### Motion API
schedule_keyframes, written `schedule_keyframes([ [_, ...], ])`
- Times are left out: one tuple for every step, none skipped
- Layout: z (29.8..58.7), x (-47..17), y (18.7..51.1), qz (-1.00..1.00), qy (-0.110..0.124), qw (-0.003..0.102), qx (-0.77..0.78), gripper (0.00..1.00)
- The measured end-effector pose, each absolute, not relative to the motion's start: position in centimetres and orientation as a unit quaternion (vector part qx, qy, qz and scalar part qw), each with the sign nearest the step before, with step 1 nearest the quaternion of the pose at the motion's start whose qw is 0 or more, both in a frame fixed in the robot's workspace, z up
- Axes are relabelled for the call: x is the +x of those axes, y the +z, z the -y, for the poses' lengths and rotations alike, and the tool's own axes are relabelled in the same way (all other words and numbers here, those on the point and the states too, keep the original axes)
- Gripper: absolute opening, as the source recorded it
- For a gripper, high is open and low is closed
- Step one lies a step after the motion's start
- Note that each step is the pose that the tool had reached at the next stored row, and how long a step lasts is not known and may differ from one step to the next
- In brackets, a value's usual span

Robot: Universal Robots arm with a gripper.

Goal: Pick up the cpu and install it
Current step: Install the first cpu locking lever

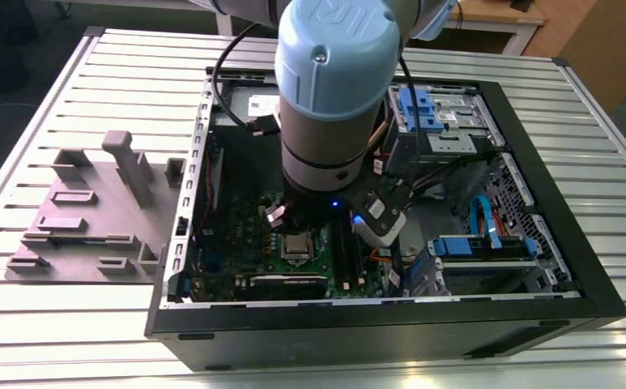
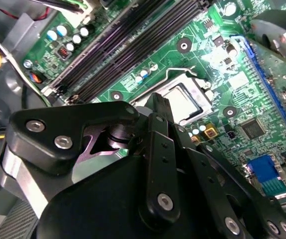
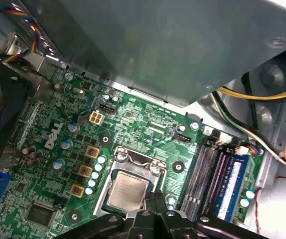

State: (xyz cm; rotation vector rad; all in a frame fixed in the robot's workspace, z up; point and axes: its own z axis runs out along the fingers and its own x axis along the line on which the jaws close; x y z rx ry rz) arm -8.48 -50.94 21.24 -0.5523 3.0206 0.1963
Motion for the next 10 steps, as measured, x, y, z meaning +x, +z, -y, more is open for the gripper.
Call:
schedule_keyframes([
  [50.95,-8.55,21.07,-0.981,0.064,0.032,-0.179,0.1],
  [50.96,-8.62,20.91,-0.981,0.064,0.032,-0.179,0.1],
  [50.98,-8.69,20.79,-0.981,0.064,0.032,-0.179,0.1],
  [51.02,-8.71,20.75,-0.981,0.064,0.032,-0.179,0.1],
  [51.08,-8.73,20.72,-0.981,0.064,0.032,-0.179,0.1],
  [51.14,-8.74,20.72,-0.981,0.064,0.032,-0.179,0.1],
  [51.2,-8.74,20.72,-0.981,0.064,0.032,-0.179,0.1],
  [51.25,-8.75,20.72,-0.981,0.064,0.032,-0.179,0.1],
  [51.29,-8.78,20.72,-0.981,0.064,0.032,-0.179,0.1],
  [51.32,-8.84,20.72,-0.981,0.064,0.032,-0.179,0.1],
])
